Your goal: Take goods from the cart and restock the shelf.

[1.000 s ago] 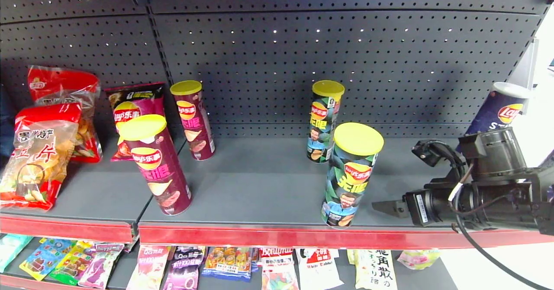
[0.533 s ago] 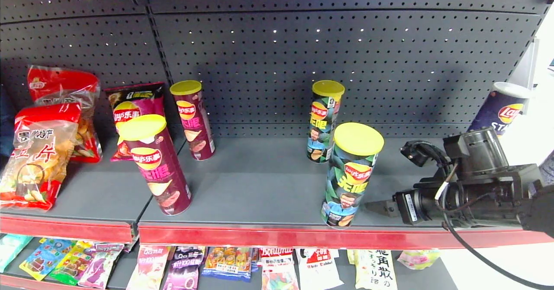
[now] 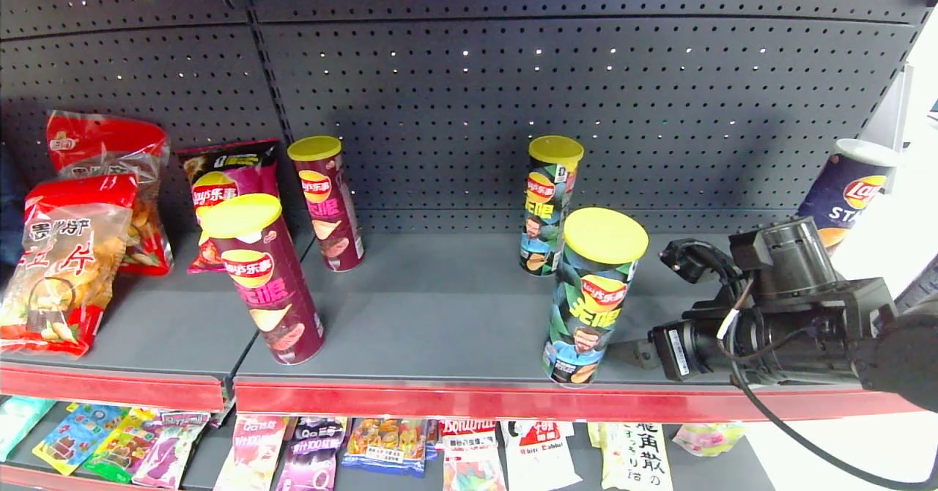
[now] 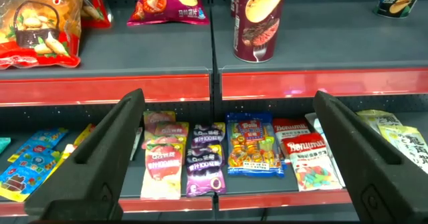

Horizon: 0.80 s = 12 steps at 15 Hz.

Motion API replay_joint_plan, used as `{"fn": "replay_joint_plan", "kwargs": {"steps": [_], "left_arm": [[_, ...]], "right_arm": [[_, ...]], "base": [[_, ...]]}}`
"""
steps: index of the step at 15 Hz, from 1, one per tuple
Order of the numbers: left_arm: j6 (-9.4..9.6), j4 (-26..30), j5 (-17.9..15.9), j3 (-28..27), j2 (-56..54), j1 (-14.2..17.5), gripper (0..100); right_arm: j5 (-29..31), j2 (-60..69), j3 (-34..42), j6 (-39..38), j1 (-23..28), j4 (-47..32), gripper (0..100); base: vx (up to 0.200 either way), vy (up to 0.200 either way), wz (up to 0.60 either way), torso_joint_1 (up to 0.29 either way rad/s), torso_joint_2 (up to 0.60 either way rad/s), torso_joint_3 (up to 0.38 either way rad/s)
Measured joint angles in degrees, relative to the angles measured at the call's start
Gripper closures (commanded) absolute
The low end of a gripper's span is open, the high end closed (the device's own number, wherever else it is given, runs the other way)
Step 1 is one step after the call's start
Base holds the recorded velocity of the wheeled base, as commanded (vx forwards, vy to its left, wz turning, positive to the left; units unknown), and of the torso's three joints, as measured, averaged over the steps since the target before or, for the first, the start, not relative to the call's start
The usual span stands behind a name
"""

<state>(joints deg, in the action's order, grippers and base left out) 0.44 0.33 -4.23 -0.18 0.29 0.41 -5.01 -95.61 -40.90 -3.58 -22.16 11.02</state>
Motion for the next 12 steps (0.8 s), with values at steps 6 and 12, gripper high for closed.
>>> {"fn": "replay_joint_plan", "kwargs": {"steps": [6, 12], "left_arm": [[0.0, 0.0, 0.0, 0.0, 0.0, 0.0, 0], [0.0, 0.0, 0.0, 0.0, 0.0, 0.0, 0]], "right_arm": [[1.1, -1.1, -0.7, 0.0, -1.7, 1.6, 0], [1.8, -1.8, -1.0, 0.0, -2.1, 1.7, 0]], "base": [[0.0, 0.0, 0.0, 0.0, 0.0, 0.0], [0.0, 0.0, 0.0, 0.0, 0.0, 0.0]]}}
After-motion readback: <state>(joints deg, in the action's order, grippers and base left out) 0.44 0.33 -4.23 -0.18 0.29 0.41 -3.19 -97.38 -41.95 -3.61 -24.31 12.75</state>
